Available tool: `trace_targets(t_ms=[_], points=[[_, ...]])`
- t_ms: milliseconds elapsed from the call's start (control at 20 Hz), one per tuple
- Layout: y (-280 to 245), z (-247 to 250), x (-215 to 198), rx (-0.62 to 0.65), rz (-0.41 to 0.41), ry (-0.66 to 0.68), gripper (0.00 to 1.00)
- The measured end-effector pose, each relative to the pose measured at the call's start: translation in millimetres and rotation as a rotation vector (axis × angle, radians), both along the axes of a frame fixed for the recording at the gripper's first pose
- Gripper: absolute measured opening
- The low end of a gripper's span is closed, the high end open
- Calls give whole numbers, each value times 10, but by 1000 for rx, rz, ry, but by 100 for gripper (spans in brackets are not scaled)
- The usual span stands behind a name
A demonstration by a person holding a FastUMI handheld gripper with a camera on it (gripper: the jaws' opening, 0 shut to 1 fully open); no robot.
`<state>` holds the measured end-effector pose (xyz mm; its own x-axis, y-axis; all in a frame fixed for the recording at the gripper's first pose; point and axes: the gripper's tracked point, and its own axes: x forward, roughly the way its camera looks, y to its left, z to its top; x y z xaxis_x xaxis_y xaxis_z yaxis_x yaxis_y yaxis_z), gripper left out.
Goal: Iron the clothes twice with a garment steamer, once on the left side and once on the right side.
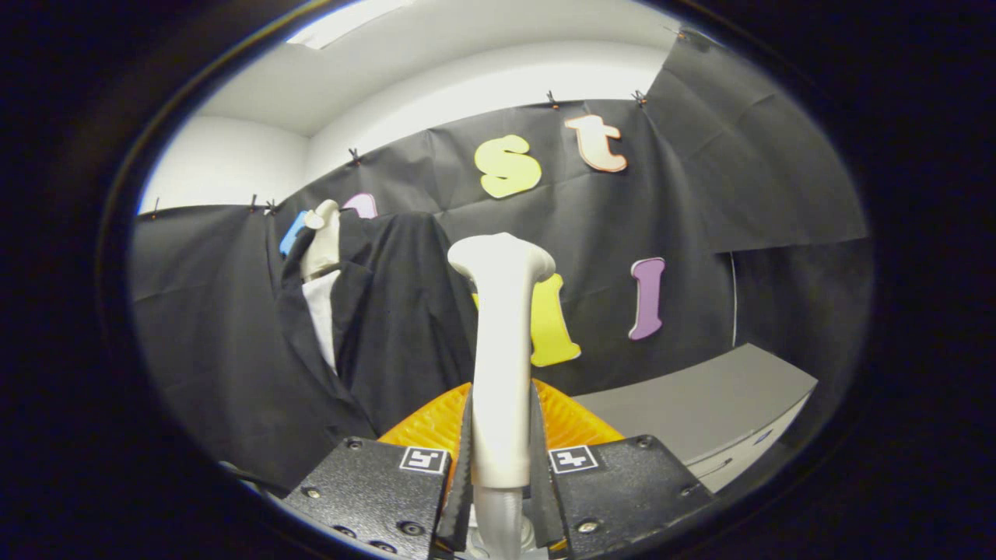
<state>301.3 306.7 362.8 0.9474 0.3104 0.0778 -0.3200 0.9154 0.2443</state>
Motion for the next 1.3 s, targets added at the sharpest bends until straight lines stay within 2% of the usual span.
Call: trace_targets(t_ms=[350,600,1050,1200,1300], points=[[820,236,-226,-46,91,-47,34],[1174,118,-267,-100,124,-43,34],[1223,-141,-252,-171,106,18,35],[1165,-385,-190,-189,96,48,34],[1088,-598,-287,-199,89,60,34]])
